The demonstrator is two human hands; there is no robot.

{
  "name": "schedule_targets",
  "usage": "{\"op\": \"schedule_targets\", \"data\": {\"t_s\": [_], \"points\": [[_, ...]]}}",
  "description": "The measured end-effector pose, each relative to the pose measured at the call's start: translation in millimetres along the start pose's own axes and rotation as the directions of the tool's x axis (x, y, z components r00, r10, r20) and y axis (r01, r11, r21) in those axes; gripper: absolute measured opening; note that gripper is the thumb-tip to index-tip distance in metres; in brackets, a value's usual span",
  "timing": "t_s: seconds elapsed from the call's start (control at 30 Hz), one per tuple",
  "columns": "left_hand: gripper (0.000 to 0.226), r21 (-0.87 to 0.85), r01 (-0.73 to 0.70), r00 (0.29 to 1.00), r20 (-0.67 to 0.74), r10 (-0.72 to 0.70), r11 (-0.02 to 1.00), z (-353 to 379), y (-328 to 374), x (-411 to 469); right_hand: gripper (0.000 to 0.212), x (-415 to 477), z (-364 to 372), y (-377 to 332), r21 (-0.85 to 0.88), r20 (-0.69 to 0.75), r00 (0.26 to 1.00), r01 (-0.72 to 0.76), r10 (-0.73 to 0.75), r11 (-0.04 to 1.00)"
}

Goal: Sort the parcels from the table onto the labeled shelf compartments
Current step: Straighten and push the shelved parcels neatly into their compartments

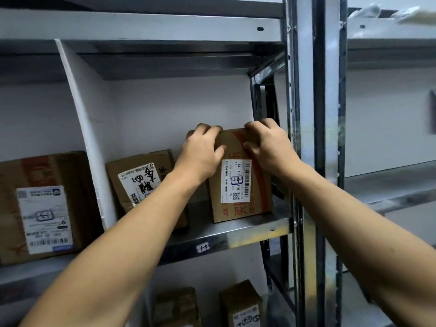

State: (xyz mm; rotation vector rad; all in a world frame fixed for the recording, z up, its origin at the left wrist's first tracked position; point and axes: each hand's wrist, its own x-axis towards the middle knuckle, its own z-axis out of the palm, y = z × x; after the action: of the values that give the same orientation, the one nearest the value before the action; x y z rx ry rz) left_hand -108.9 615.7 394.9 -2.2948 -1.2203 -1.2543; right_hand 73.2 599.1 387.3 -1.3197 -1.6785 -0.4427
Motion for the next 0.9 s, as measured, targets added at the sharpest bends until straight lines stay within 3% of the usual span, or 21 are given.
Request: {"op": "schedule_targets", "data": {"t_s": [0.13,0.23,0.47,0.6,0.7,0.9], "points": [[0.052,0.019,-0.053,0.997,-0.058,0.054,0.998,-15,-4,-4,0.050,-5,0,-3,-0.034,-0.034,0.999,0.004,-0.005,0.999],[0.049,0.066,-0.078,0.988,-0.128,0.086,0.995,-36,-14,-16,0.047,-11,4,-17,-0.075,-0.110,0.985,0.125,-0.133,0.989],[0.043,0.197,0.057,0.990,-0.135,-0.031,0.979,-78,-55,-57,0.046,-23,34,-78,0.047,-0.130,0.937,0.333,-0.324,0.942],[0.047,0.265,0.138,0.990,-0.049,-0.130,0.954,-83,-75,-71,0.047,-28,57,-99,0.049,-0.047,0.942,0.335,-0.333,0.941],[0.050,0.303,0.119,0.992,0.001,-0.126,0.946,-80,-81,-75,0.046,-32,68,-102,0.013,-0.021,0.948,0.317,-0.317,0.948],[0.048,0.398,0.106,0.994,-0.040,-0.098,0.911,-73,-78,-79,0.046,-49,69,-92,-0.007,-0.010,0.957,0.289,-0.289,0.957]]}}
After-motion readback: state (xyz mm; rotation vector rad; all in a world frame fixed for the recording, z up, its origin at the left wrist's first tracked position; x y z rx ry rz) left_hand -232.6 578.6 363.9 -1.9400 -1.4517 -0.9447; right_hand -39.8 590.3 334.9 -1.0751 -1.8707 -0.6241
